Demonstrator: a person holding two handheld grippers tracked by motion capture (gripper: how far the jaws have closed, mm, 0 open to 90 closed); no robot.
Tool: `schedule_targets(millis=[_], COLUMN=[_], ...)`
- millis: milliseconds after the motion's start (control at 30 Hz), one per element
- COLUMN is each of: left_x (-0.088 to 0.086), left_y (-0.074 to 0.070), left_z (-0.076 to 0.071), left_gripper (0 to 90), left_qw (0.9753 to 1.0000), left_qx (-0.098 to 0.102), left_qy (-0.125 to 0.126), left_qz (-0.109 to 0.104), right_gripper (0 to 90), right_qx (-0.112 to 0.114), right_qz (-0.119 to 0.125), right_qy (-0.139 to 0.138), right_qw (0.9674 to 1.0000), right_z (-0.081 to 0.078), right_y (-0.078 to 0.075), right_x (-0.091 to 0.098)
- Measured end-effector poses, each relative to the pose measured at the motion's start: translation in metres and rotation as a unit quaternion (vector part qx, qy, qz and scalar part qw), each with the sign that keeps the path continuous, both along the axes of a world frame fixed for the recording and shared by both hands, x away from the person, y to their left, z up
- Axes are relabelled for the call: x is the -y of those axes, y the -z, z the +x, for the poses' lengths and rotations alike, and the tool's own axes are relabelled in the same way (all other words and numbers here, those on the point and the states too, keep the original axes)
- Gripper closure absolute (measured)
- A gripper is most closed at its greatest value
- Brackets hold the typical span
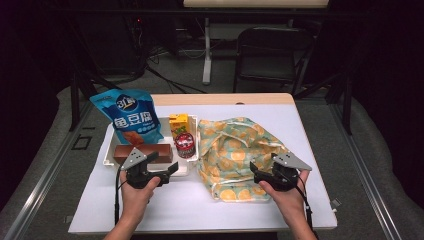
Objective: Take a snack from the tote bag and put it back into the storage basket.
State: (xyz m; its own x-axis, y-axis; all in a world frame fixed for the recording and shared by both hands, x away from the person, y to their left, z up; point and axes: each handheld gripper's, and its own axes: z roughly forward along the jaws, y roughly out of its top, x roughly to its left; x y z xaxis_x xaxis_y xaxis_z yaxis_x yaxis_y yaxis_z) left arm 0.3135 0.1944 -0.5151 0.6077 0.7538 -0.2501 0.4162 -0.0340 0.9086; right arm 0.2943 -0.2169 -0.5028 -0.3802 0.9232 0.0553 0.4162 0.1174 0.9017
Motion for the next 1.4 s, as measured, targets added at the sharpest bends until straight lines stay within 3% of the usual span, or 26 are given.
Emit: schedule_targets(millis=[133, 600, 1033, 1200, 1400], left_x=[-0.008, -0.04, -0.064, -0.074, -0.076], left_y=[-0.001, -0.003, 0.004, 0.008, 0.01], left_z=[-0.005, -0.022, -0.032, -0.036, -0.035], left_gripper=[0.0, 0.0, 0.0, 0.0, 0.0], left_qw=[0.9999, 0.9998, 0.9996, 0.9995, 0.9997], left_qx=[0.0, 0.019, 0.016, 0.011, 0.009], left_qy=[0.013, 0.006, -0.007, -0.013, -0.018], left_qz=[0.004, 0.01, 0.023, 0.026, 0.015], right_gripper=[17.0, 14.4, 14.1, 13.9, 13.7], right_qx=[0.0, -0.011, -0.015, -0.019, -0.019], right_qz=[0.003, -0.002, 0.007, -0.002, -0.002], right_qy=[0.003, 0.009, 0.028, 0.035, 0.039], right_qw=[1.0, 0.9999, 0.9995, 0.9992, 0.999], right_z=[-0.003, -0.016, -0.03, -0.035, -0.034], right_y=[0.001, 0.012, 0.018, 0.021, 0.024], right_x=[0.006, 0.033, 0.058, 0.068, 0.069])
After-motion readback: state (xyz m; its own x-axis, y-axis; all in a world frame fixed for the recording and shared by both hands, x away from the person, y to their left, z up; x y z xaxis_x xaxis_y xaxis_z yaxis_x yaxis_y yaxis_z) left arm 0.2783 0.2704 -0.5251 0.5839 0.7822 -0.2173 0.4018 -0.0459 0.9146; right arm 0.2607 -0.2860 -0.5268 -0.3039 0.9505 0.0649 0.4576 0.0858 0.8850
